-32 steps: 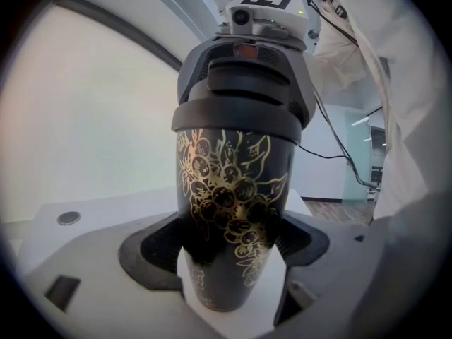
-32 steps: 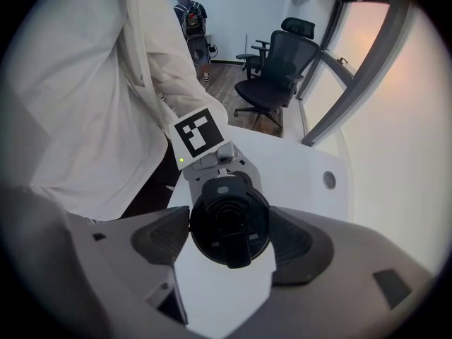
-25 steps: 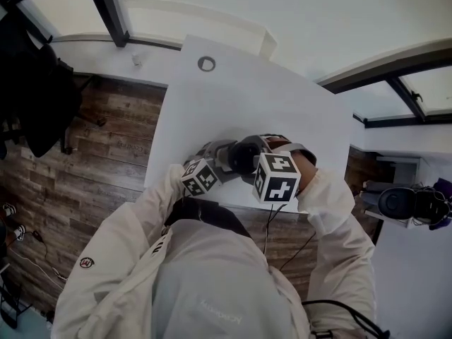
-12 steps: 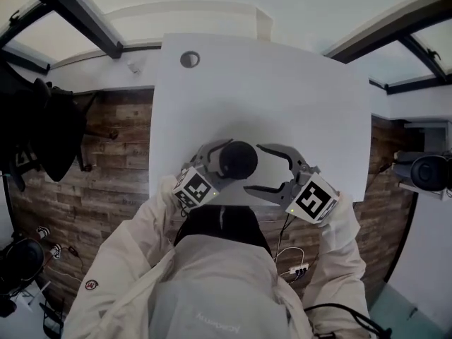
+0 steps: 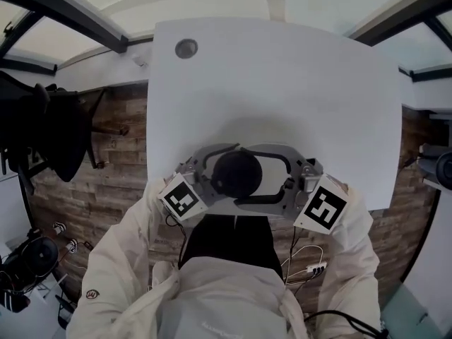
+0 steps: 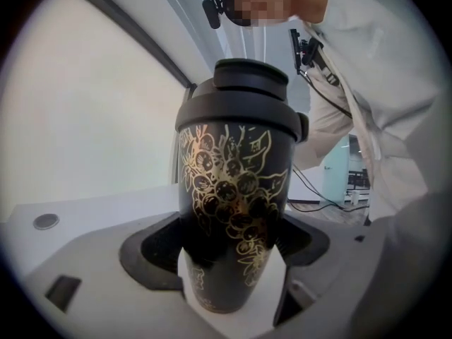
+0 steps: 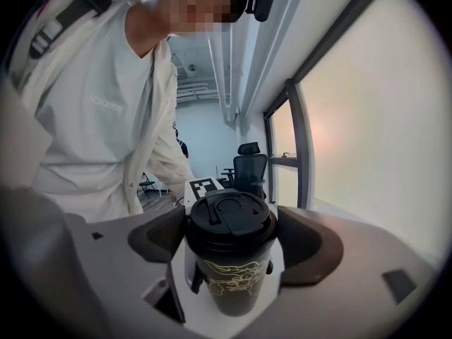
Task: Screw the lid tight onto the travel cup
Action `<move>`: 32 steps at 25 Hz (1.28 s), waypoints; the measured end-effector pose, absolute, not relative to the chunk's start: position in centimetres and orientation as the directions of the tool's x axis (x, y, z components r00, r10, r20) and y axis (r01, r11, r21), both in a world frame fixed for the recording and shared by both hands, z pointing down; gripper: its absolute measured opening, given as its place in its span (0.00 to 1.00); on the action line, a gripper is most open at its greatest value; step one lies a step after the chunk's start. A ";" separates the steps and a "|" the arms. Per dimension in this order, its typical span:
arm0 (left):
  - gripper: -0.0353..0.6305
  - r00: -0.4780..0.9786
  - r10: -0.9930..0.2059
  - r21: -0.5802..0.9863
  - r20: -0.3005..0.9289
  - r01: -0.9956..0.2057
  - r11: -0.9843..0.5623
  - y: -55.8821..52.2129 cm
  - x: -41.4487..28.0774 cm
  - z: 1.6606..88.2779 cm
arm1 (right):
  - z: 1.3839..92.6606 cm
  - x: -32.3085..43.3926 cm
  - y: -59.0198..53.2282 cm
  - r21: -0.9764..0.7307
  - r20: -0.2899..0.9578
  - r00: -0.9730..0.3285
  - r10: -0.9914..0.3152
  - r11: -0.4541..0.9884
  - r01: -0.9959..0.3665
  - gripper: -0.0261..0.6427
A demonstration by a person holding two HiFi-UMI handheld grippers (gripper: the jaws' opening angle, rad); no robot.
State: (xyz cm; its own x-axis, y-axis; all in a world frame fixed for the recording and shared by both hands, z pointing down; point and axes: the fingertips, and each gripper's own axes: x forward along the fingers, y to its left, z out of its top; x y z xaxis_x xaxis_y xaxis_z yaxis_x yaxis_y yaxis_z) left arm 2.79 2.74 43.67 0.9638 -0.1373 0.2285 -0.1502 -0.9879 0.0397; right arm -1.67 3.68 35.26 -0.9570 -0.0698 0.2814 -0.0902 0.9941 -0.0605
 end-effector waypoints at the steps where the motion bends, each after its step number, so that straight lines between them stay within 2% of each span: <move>1: 0.65 0.966 -0.117 0.047 0.232 -0.131 -0.990 2.7 2.6 43.7 | 35.2 -1.9 3.6 -0.062 0.275 -0.960 -0.060 0.995 -0.080 0.61; 4: 0.65 0.962 -0.097 0.054 0.254 -0.115 -0.992 2.9 2.4 43.9 | 35.3 -2.1 3.6 -0.079 0.257 -0.965 -0.059 0.993 -0.082 0.61; 7: 0.65 0.955 -0.134 0.042 0.265 -0.151 -0.988 3.0 2.6 44.1 | 35.4 -1.7 3.7 -0.106 0.238 -0.965 -0.112 0.984 -0.141 0.61; 12: 0.65 0.928 -0.278 0.034 0.248 -0.296 -0.955 2.6 2.5 44.1 | 34.9 -1.7 3.2 -0.100 0.201 -0.902 -0.382 0.908 -0.406 0.61; 16: 0.65 0.878 -0.417 0.027 0.235 -0.435 -0.900 2.5 2.6 43.8 | 33.7 -1.2 2.8 -0.094 0.117 -0.718 -0.686 0.712 -0.696 0.61; 21: 0.65 0.811 -0.540 0.024 0.223 -0.559 -0.829 2.3 2.3 43.3 | 33.5 -1.0 2.9 -0.077 0.146 -0.467 -0.872 0.460 -0.884 0.61; 23: 0.65 0.804 -0.557 0.033 0.209 -0.575 -0.818 2.3 2.5 43.1 | 33.8 -0.8 3.1 -0.083 0.172 -0.419 -0.892 0.411 -0.908 0.61; 26: 0.65 0.827 -0.527 0.042 0.196 -0.544 -0.838 2.3 2.7 43.0 | 33.8 -0.5 3.4 -0.137 0.168 -0.465 -0.869 0.447 -0.884 0.61; 29: 0.65 0.869 -0.453 0.043 0.200 -0.469 -0.882 2.4 2.9 43.0 | 33.7 0.0 3.8 -0.168 0.156 -0.619 -0.770 0.597 -0.784 0.61; 32: 0.65 0.911 -0.362 0.042 0.200 -0.377 -0.925 2.3 3.3 43.1 | 34.2 1.0 3.8 -0.167 0.168 -0.797 -0.580 0.780 -0.603 0.61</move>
State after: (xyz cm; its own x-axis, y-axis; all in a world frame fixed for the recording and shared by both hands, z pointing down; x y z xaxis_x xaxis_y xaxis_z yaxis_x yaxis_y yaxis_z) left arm 3.26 2.31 43.08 0.9105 -0.3617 0.2003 -0.3767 -0.9254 0.0416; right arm 0.96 3.82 34.24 -0.7971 -0.5801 0.1677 -0.6029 0.7801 -0.1671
